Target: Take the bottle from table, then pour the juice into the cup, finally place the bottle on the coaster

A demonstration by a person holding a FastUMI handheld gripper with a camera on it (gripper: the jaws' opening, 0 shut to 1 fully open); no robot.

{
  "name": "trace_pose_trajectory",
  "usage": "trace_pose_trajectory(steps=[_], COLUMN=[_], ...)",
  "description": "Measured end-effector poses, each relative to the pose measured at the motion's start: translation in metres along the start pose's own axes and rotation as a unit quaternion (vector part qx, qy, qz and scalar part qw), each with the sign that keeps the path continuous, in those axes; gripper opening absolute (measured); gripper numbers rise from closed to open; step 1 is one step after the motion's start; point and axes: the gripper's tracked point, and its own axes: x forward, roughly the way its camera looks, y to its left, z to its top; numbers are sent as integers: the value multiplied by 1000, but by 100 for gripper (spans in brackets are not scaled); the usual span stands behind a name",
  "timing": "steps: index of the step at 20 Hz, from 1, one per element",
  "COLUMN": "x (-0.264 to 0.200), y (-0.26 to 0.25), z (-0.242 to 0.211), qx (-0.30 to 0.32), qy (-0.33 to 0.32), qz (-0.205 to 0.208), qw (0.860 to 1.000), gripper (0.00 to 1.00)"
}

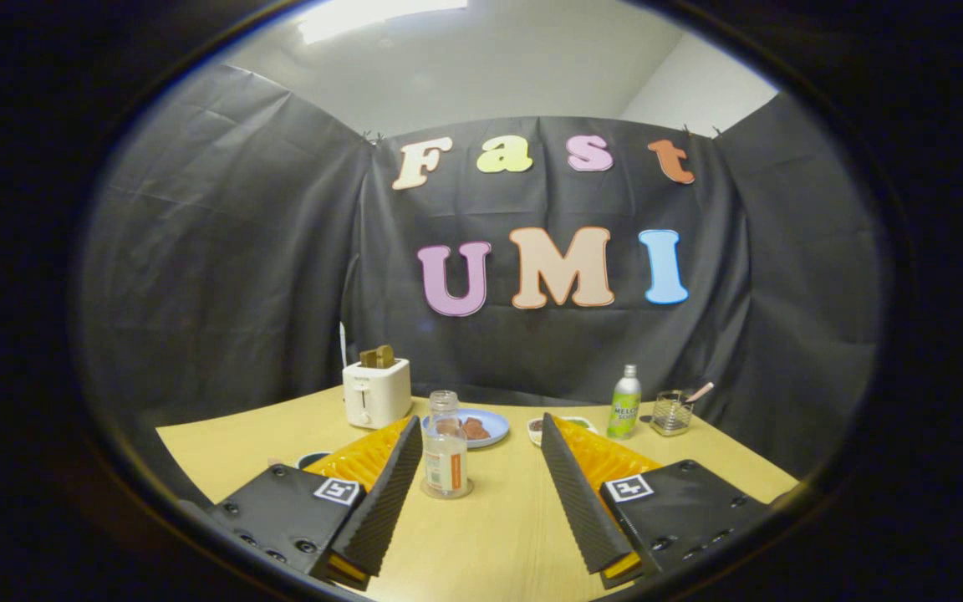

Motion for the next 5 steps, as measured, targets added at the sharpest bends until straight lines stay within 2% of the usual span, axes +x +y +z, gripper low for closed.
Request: trace_pose_trajectory(steps=[5], x=[-12], y=[4], z=[11], qx=[0], qy=[-11], qz=[4], qw=[1000], gripper=[90])
